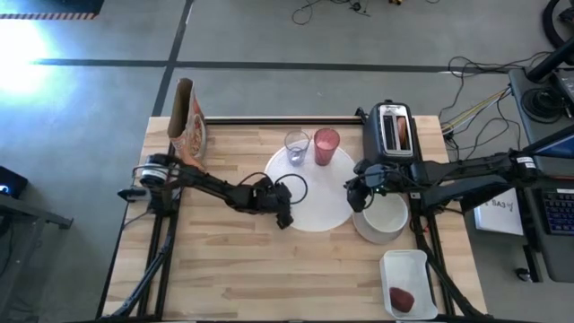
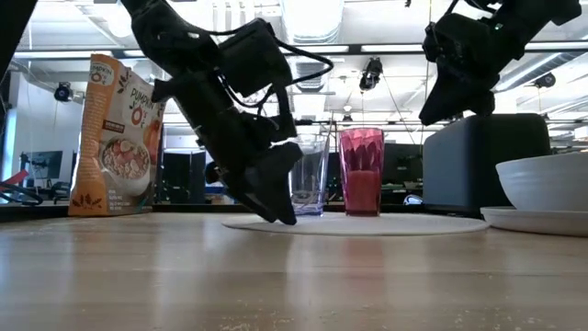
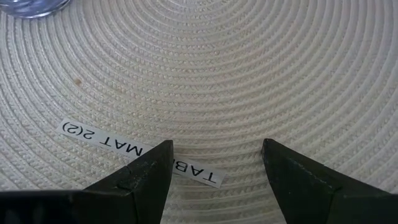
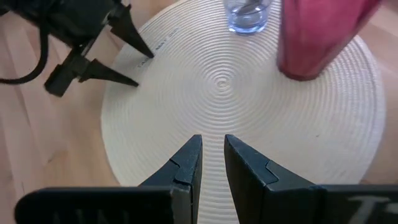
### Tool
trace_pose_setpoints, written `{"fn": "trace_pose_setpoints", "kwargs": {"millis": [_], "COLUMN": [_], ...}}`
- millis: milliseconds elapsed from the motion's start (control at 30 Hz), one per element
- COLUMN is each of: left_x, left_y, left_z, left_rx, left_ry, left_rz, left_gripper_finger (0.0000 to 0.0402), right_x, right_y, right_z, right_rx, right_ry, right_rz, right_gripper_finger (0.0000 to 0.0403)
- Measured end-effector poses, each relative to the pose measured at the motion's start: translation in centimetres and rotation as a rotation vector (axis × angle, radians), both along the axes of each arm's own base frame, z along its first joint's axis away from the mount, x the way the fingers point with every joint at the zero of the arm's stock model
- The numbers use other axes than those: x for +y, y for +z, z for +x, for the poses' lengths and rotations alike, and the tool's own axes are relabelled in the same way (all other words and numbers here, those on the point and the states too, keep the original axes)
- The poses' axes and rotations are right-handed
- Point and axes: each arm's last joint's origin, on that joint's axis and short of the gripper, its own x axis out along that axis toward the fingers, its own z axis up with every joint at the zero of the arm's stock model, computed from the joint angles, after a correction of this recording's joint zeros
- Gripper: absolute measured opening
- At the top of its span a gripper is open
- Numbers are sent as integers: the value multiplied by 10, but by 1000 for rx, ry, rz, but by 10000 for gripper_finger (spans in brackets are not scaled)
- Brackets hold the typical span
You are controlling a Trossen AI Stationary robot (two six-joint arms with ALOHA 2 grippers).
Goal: Arrange a breakfast setting
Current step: Move the white mat to the center of the table
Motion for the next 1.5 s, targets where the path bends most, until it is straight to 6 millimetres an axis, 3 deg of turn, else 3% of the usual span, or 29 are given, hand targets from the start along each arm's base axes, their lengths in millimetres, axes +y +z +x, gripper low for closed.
{"fn": "trace_pose_setpoints", "kwargs": {"millis": [467,1000,1500], "left_x": [-35,-71,-77], "left_y": [19,35,36], "left_z": [-28,-62,-70], "left_rx": [135,271,320], "left_ry": [-46,-69,-50], "left_rz": [-33,-67,-59], "left_gripper_finger": [231,231,231], "right_x": [1,6,9], "right_y": [-12,-43,-54], "right_z": [14,49,59], "right_rx": [32,54,53], "right_ry": [8,112,182], "right_rz": [32,150,195], "right_gripper_finger": [59,59,59]}}
